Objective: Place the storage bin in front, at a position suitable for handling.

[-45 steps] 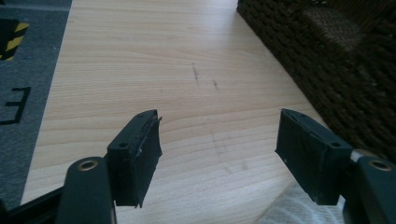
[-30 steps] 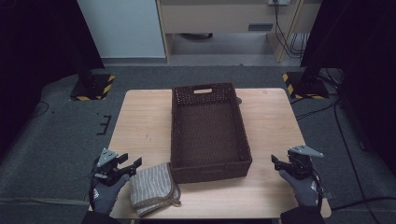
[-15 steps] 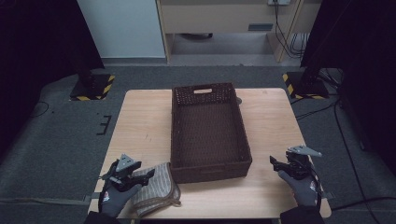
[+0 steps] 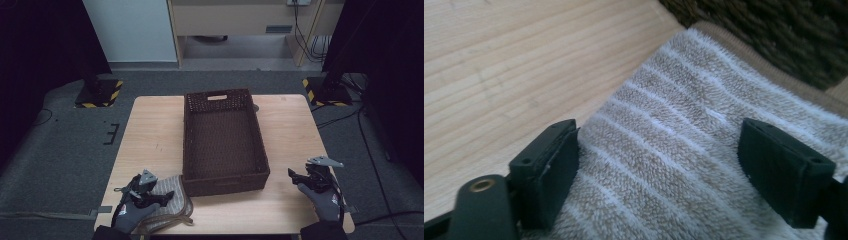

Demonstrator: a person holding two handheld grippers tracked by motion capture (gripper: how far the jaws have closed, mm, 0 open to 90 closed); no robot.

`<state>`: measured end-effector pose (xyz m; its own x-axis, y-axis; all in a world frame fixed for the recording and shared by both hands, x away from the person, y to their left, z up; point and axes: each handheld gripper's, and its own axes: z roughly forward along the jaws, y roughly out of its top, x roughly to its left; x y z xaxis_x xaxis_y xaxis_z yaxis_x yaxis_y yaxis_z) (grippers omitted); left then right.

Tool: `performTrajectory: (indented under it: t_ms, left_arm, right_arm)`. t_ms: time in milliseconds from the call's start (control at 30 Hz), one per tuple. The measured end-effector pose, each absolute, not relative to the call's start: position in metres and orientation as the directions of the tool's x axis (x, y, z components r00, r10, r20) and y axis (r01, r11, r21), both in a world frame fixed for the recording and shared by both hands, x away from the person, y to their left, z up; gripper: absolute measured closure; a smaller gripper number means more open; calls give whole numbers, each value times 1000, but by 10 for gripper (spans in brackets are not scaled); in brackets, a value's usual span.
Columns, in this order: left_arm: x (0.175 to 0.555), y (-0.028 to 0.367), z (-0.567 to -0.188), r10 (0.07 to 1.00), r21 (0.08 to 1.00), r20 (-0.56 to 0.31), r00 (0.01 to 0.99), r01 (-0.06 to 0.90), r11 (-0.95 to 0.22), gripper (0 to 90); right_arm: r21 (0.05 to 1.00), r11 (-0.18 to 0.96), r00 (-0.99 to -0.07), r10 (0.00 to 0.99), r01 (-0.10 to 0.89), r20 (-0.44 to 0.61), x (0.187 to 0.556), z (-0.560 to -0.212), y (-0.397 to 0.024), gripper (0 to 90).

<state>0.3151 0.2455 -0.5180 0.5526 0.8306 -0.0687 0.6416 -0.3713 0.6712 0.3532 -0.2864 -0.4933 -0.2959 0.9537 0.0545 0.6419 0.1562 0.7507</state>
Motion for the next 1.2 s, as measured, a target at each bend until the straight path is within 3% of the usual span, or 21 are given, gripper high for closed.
performTrajectory:
  t_ms: [200, 300, 333, 433, 633, 767, 1000, 1200]
  left_arm:
    - [314, 241, -519, 832, 661, -40, 553, 640, -393, 154]
    - [312, 239, -518, 837, 652, -38, 546, 648, -393, 217]
    - [311, 239, -517, 838, 651, -46, 544, 652, -388, 259]
    - [309, 238, -513, 841, 654, -63, 537, 659, -372, 513]
    - [308, 243, -506, 857, 662, -56, 513, 661, -353, 656]
    - [311, 259, -500, 895, 699, -83, 439, 666, -262, 661]
    - [329, 294, -487, 957, 752, -52, 286, 641, -151, 659]
    - [353, 311, -499, 972, 725, -79, 223, 682, -98, 649]
  right_arm:
    - [747, 170, -300, 953, 643, 42, 354, -493, -284, 265]
    - [746, 162, -294, 955, 646, 47, 354, -494, -284, 265]
    - [746, 165, -296, 954, 645, 45, 355, -494, -285, 265]
    - [741, 160, -288, 956, 652, 48, 355, -494, -285, 265]
    - [741, 161, -289, 956, 652, 46, 355, -495, -285, 264]
    - [741, 164, -293, 955, 651, 46, 355, -494, -285, 264]
    - [749, 162, -302, 952, 643, 53, 357, -493, -284, 270]
    - [763, 151, -306, 950, 628, 64, 358, -491, -282, 281]
